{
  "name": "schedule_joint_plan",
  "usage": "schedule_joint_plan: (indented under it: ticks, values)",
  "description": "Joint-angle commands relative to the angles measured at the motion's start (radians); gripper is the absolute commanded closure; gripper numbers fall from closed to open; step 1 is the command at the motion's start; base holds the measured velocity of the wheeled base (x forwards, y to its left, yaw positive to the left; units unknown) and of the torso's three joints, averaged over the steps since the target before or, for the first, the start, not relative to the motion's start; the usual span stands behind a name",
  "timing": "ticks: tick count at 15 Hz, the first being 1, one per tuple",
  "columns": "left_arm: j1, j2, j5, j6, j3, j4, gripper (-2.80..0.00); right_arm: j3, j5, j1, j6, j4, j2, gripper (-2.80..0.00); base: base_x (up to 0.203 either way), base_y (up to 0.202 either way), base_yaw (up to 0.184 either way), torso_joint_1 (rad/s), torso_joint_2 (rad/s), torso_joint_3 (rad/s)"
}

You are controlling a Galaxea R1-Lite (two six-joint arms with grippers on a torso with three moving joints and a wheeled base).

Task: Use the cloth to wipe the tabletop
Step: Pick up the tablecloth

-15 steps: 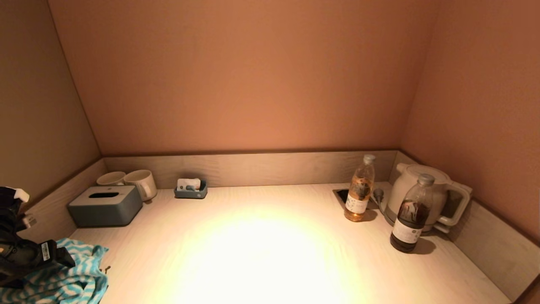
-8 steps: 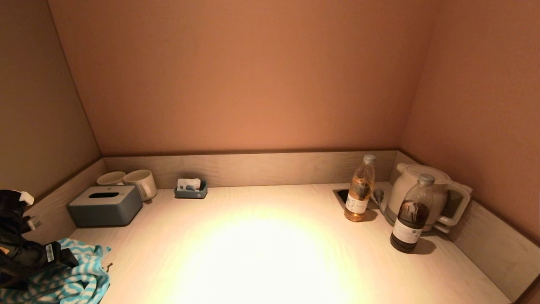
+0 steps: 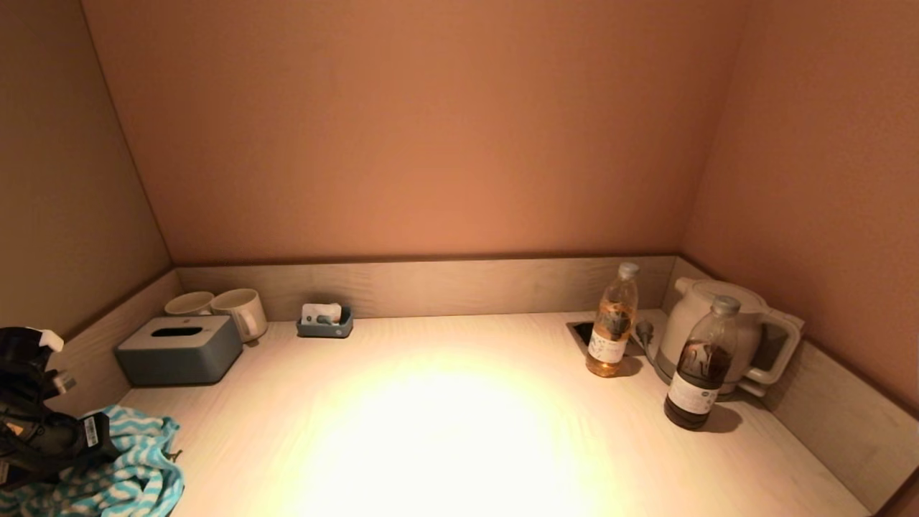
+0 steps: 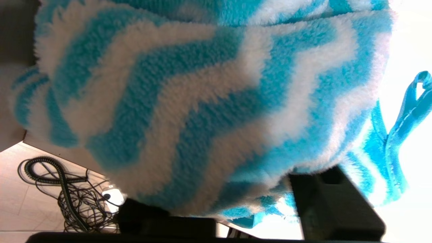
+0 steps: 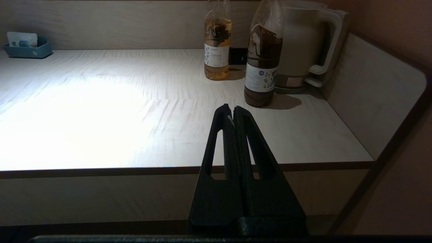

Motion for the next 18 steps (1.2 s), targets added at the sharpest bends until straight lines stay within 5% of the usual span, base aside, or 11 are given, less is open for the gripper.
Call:
schedule_joint_plan:
  ticks: [1,11,15,18]
  values:
    - [-0.001,-0.002,0.000,-0.001,0.004,-0.002,0.00,0.000,0.000,0.000,0.000,-0.001,0.001,0.00,0.000,0.000,0.000,0.000,0.00,0.000]
    - [-0.008,-0.079,-0.008,-0.025,0.012,0.002,0.00,0.000,0.000,0.000,0.000,-0.001,0.001,0.00,0.000,0.000,0.000,0.000,0.00,0.000]
    - [-0.057,-0.312,-0.054,-0.065,0.008,0.028,0.00,0.000,0.000,0.000,0.000,-0.001,0.001,0.00,0.000,0.000,0.000,0.000,0.00,0.000]
    - [-0.160,-0.523,-0.074,-0.109,-0.046,0.127,0.00,0.000,0.000,0.000,0.000,-0.001,0.001,0.00,0.000,0.000,0.000,0.000,0.00,0.000]
